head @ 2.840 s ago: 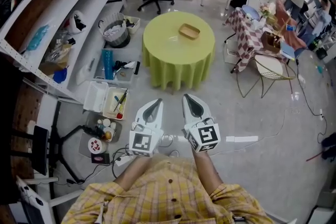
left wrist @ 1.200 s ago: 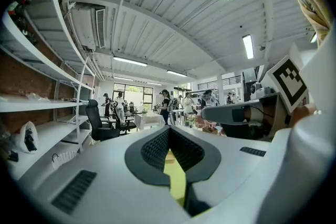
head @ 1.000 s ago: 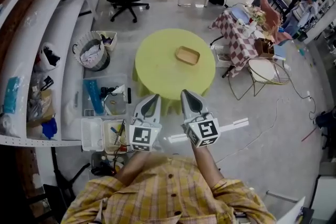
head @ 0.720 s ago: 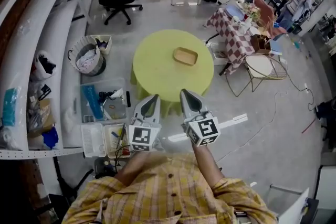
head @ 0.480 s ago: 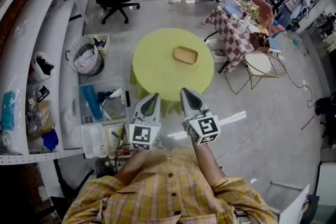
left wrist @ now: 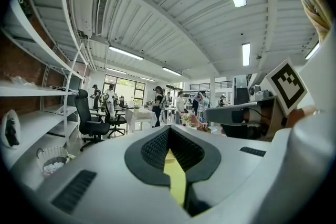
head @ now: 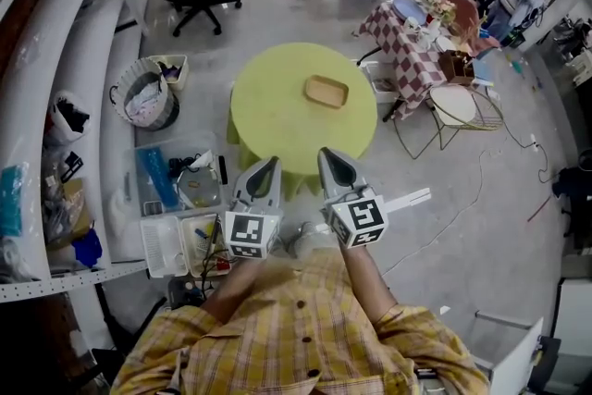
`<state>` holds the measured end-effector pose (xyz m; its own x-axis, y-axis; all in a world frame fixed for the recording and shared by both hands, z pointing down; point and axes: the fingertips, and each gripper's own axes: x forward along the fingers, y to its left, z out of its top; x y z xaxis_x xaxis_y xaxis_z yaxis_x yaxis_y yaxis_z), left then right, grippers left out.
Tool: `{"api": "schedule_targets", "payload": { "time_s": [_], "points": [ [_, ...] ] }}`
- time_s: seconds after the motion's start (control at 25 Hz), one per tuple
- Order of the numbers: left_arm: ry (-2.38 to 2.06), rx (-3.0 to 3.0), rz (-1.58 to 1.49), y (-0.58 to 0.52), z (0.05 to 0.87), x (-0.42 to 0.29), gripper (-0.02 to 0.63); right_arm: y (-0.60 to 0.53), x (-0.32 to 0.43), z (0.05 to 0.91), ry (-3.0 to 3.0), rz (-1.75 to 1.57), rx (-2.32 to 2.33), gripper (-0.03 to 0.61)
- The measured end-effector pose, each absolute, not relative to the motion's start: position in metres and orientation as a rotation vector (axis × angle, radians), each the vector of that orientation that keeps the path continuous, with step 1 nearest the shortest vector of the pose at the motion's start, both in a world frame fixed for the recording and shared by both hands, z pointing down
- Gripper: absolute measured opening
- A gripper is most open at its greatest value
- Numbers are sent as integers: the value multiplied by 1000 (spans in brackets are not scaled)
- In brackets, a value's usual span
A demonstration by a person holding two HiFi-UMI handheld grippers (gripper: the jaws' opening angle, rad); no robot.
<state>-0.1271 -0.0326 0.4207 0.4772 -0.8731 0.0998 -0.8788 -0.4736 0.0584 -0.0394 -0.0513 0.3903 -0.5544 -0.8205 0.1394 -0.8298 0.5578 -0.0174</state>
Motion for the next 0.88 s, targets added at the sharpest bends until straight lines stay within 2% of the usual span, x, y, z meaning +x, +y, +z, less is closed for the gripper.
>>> {"api": "schedule_targets", "payload": {
  "time_s": [0.88],
  "points": [
    [-1556, 2522, 145, -98, 454, -96, 5, -114, -22, 435, -2671, 219, 1259, -2]
  ]
}}
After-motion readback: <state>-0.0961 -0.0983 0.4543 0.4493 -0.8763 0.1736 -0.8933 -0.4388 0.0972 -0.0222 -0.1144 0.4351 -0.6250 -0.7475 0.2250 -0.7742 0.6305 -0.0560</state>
